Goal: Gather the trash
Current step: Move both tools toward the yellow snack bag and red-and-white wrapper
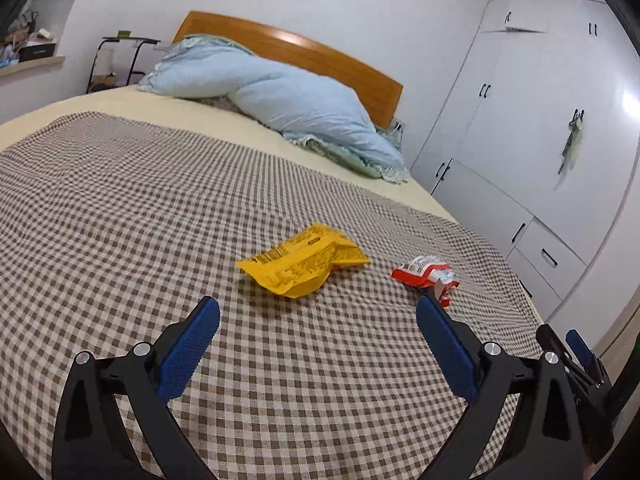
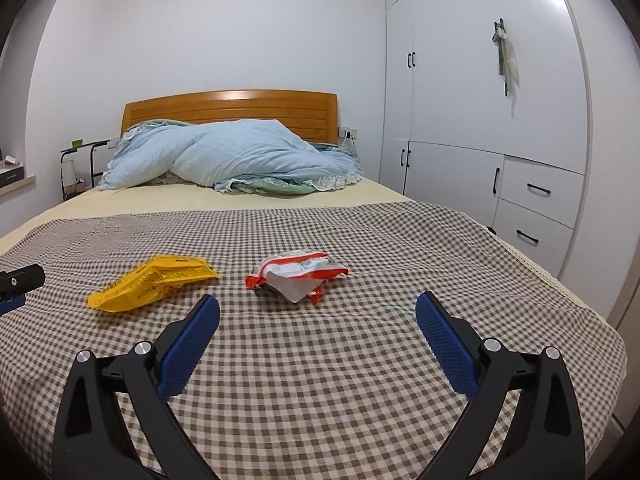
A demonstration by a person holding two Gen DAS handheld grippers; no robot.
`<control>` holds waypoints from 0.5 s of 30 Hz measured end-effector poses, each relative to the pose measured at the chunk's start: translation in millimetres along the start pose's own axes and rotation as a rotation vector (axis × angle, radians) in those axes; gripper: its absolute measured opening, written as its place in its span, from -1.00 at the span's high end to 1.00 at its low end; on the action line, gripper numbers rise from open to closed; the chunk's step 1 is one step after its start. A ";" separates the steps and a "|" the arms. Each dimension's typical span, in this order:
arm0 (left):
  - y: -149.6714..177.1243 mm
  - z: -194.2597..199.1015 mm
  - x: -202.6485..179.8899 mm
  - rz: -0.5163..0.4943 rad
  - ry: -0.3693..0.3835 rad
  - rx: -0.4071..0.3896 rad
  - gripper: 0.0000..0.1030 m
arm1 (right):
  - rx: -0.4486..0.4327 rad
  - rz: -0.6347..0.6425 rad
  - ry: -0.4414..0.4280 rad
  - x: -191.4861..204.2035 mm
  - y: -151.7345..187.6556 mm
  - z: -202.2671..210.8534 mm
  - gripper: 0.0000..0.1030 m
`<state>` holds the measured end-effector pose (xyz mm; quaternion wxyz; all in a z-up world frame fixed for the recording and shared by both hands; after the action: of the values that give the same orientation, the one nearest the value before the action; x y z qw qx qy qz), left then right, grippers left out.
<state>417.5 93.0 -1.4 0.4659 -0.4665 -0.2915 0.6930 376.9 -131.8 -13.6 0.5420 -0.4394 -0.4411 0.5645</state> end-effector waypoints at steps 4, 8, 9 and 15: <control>-0.8 -9.1 4.3 -0.013 -0.047 0.028 -0.85 | 0.007 0.010 0.003 -3.3 3.5 -0.3 -0.83; 0.5 -11.3 11.7 0.033 -0.072 0.058 -0.85 | 0.010 0.013 0.018 -11.0 4.4 -1.0 -0.83; 0.3 -11.5 12.1 0.038 -0.077 0.064 -0.85 | 0.011 0.007 0.024 -14.2 4.2 -1.3 -0.83; -5.8 -30.3 8.2 0.056 -0.042 0.157 -0.85 | 0.021 -0.009 0.111 -39.3 4.6 -3.5 -0.83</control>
<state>446.5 102.0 -11.5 0.4752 -0.4219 -0.2330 0.7362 380.3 -171.1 -18.2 0.5726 -0.4623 -0.4065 0.5414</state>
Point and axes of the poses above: each gripper's, at about its wrist camera, not at the fingertips, and z roughly against the way its jaws point, x to its left, y to its underside, the point moved 9 cm from there along -z, roughly the way its jaws point, and after that the axes turned 6 degrees about -x, right-handed, at the moved point
